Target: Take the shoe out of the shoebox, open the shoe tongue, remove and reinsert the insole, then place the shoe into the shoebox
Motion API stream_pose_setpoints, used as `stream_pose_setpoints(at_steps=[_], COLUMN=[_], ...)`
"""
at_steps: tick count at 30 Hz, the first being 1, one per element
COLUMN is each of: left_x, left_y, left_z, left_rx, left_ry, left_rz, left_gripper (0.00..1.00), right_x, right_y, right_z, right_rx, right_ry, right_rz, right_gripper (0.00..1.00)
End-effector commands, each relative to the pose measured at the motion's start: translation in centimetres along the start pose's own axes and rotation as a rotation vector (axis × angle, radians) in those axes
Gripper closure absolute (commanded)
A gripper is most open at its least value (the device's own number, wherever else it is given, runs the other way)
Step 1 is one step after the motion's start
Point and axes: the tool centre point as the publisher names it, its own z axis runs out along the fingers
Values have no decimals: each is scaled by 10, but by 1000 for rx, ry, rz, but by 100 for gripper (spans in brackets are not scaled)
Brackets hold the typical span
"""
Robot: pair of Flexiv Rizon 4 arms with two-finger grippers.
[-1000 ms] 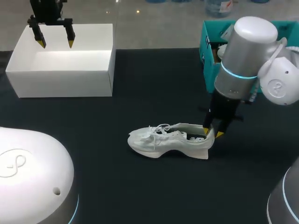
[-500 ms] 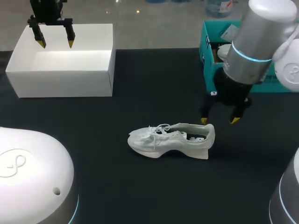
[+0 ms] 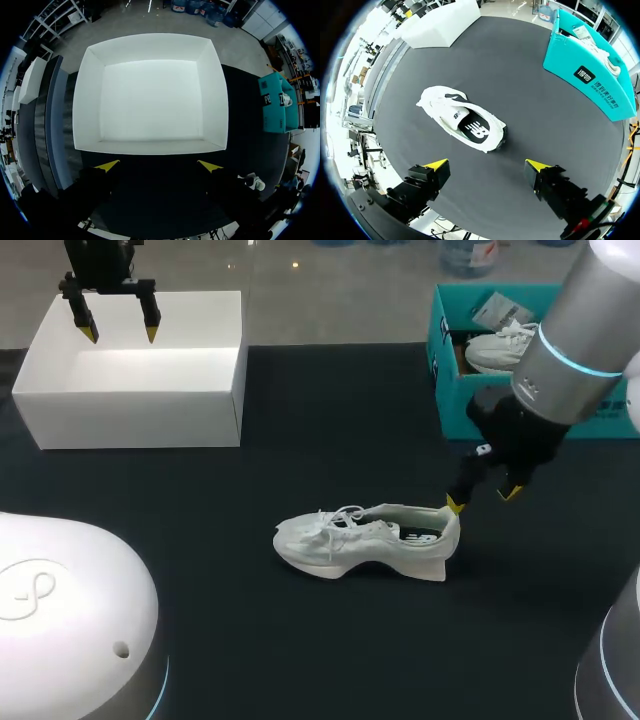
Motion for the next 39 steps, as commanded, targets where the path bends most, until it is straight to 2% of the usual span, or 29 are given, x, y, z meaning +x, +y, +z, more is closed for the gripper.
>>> stream_pose_setpoints(at_steps=[1, 3, 5, 8, 9, 12, 17, 19, 39], left_x=[0, 0, 0, 0, 0, 0, 0, 0, 0], left_y=[0, 0, 0, 0, 0, 0, 0, 0, 0], left_z=[0, 0, 0, 0, 0, 0, 0, 0, 0], left_rx=[0, 0, 0, 0, 0, 0, 0, 0, 0], left_ry=[0, 0, 0, 0, 0, 0, 0, 0, 0], left_rz=[0, 0, 0, 0, 0, 0, 0, 0, 0], left_gripper=[0, 0, 0, 0, 0, 0, 0, 0, 0], right_x=[0, 0, -8, -24, -28, -42, -64, -84, -84], right_y=[0, 0, -2, -9, -14, -29, -53, -63, -63], right_z=[2, 2, -11, -23, -27, -36, -40, -40, -40], right_rx=[-3, -3, -20, -53, -73, -61, -45, 66, 66], right_ry=[1, 1, -62, -51, -52, -63, 10, 36, 36], right_rz=[1, 1, -178, -376, -460, -570, -754, -616, -616], right_gripper=[0, 0, 0, 0, 0, 0, 0, 0, 0])
